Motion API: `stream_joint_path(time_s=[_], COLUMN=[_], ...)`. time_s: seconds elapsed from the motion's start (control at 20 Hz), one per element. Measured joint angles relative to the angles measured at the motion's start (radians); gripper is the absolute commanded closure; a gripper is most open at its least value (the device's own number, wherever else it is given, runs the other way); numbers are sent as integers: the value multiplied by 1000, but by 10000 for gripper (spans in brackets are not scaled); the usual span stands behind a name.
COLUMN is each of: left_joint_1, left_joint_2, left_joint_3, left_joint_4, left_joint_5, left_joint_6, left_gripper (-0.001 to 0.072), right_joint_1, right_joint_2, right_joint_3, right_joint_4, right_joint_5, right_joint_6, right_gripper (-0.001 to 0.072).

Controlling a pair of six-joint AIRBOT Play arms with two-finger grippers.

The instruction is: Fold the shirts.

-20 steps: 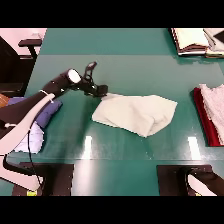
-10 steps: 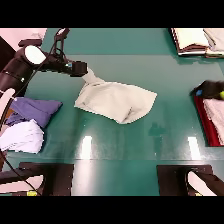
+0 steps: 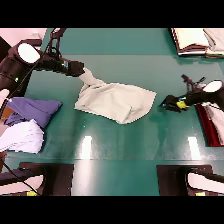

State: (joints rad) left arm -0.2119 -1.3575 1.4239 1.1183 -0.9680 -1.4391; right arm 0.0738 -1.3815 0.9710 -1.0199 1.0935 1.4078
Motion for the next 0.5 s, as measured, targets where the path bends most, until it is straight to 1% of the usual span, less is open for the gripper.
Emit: stream_joint_path(time_s=[0.05,0.2,0.25,0.35,0.4,0.5], left_joint_1=[0,0,0,0,0,0], left_joint_2=[0,0,0,0,0,4], left_joint_3=[0,0,0,0,0,1], left_joint_4=[1,3,3,4,4,5], left_joint_5=[-4,-5,-5,-5,-8,-14], left_joint_6=[0,0,0,0,0,0], left_gripper=[679,679,679,679,680,680], right_joint_1=[17,66,81,110,124,145], right_joint_2=[-37,-146,-178,-242,-271,-305], right_joint_3=[16,100,132,201,235,302], right_joint_4=[12,67,76,76,77,65], right_joint_5=[-23,-70,-80,-103,-111,-114], right_joint_6=[-1,-2,-2,-3,-3,-3], right_gripper=[272,284,331,667,699,700])
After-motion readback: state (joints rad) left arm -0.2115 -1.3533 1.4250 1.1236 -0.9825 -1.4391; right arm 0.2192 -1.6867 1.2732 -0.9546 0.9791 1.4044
